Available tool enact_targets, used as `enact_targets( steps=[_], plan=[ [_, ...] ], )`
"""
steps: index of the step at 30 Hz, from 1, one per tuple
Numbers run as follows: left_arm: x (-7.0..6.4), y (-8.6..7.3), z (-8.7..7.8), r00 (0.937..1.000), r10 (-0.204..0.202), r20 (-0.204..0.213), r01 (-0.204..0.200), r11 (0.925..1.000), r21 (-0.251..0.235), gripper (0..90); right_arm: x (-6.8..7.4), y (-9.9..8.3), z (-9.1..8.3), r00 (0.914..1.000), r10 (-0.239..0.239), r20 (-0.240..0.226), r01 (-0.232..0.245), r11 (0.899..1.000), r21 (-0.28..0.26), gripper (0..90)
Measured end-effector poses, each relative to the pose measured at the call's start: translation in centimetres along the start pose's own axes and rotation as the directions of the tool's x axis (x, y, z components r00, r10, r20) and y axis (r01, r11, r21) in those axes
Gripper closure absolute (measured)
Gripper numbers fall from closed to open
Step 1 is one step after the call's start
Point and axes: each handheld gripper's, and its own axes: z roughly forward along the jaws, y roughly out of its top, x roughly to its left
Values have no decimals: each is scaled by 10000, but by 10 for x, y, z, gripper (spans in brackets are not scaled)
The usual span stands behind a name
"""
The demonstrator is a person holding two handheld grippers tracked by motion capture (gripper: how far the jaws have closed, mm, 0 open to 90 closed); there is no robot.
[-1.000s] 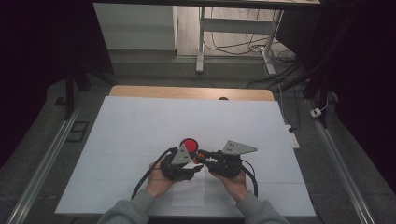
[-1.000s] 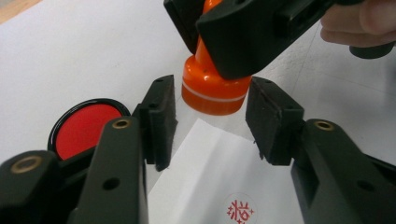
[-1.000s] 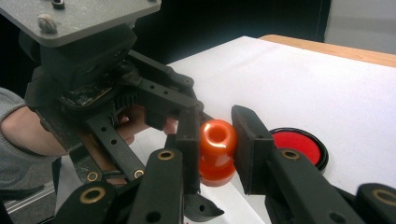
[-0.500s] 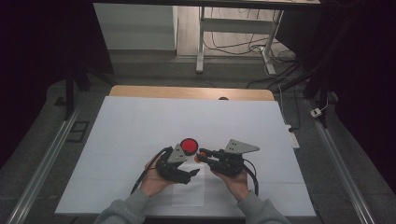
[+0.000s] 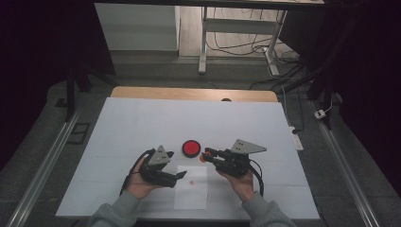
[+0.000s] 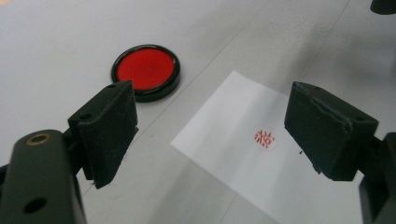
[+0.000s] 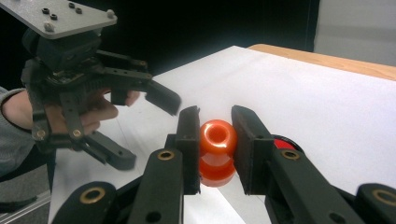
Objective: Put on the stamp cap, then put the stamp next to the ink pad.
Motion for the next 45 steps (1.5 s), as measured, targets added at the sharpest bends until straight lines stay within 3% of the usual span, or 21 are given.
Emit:
enact_targets(
  steps=[11, 22, 45],
  plan=[
    [15, -30, -35, 9955, -689, -648, 679, 9975, -174, 183, -4, 2, -4, 9999, -14, 167, 15, 10000, -94, 725],
    [27, -65, -64, 9822, -1406, -1247, 1395, 9901, -177, 188, -8, 4, -7, 9993, -3, 366, 9, 9999, -162, 725],
    [30, -72, -67, 9801, -1561, -1227, 1565, 9877, -65, 189, -16, 3, -3, 9971, -193, 733, 190, 9998, 51, 725]
  ],
)
